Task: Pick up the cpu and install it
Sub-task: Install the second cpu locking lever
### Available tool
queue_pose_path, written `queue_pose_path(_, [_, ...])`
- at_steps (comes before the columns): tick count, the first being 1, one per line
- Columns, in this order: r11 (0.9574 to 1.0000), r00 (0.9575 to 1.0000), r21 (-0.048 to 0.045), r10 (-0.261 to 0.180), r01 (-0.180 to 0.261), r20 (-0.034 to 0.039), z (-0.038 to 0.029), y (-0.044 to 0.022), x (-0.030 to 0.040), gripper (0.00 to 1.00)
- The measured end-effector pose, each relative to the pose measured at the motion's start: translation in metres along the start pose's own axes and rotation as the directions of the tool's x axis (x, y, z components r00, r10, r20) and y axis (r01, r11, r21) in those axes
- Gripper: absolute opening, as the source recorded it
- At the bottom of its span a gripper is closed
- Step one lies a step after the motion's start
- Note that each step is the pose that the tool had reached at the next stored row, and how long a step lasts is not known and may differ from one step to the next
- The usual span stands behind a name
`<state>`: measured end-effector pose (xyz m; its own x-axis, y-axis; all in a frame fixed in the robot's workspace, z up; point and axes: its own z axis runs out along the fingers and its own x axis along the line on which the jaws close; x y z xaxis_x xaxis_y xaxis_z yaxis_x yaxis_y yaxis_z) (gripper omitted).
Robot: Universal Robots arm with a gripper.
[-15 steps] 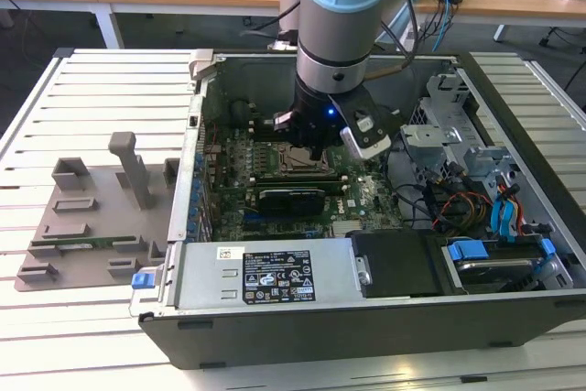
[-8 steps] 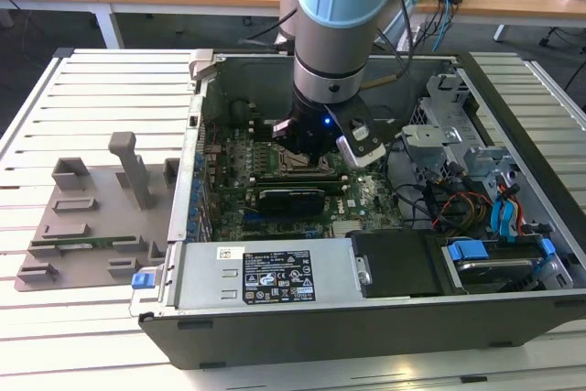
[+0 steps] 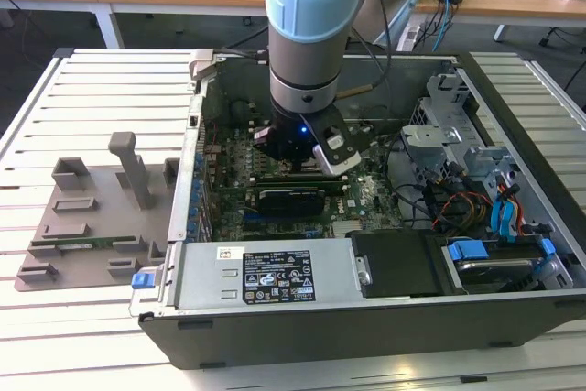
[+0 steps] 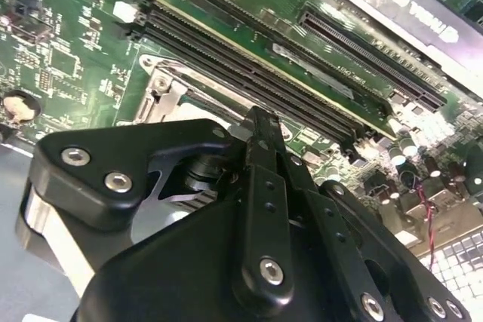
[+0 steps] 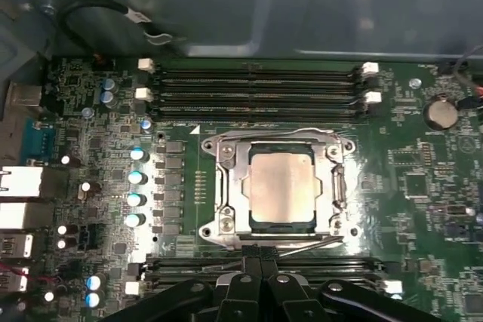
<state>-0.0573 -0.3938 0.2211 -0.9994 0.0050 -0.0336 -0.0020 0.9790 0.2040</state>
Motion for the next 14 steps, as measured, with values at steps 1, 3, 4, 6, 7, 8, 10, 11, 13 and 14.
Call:
queue_pose_path(1, [1.0000,1.0000,-0.0002,0.000,0.000,0.0001,0.0017,-0.0003,0.0022,0.11])
queue_pose_path(3, [1.0000,1.0000,-0.0002,0.000,0.000,0.0000,0.0049,-0.0010,0.0069,0.11])
queue_pose_path(4, [1.0000,1.0000,-0.0002,0.000,0.000,0.0000,0.0063,-0.0013,0.0086,0.11])
queue_pose_path(6, [1.0000,1.0000,0.0000,0.000,0.000,-0.0001,0.0115,-0.0021,0.0183,0.11])
queue_pose_path(7, [1.0000,1.0000,-0.0001,0.000,0.000,-0.0001,0.0128,-0.0020,0.0223,0.11])
queue_pose_path(8, [1.0000,1.0000,-0.0002,0.000,0.000,0.0000,0.0142,-0.0019,0.0255,0.11])
queue_pose_path(10, [1.0000,1.0000,-0.0002,0.000,0.000,0.0000,0.0159,-0.0015,0.0289,0.11])
queue_pose_path(11, [1.0000,1.0000,-0.0001,0.000,0.000,-0.0001,0.0169,-0.0005,0.0294,0.11])
queue_pose_path(13, [1.0000,1.0000,-0.0001,-0.002,0.002,-0.0004,0.0190,0.0025,0.0295,0.11])
queue_pose_path(14, [1.0000,1.0000,-0.0006,-0.002,0.002,-0.0005,0.0216,0.0046,0.0296,0.11])
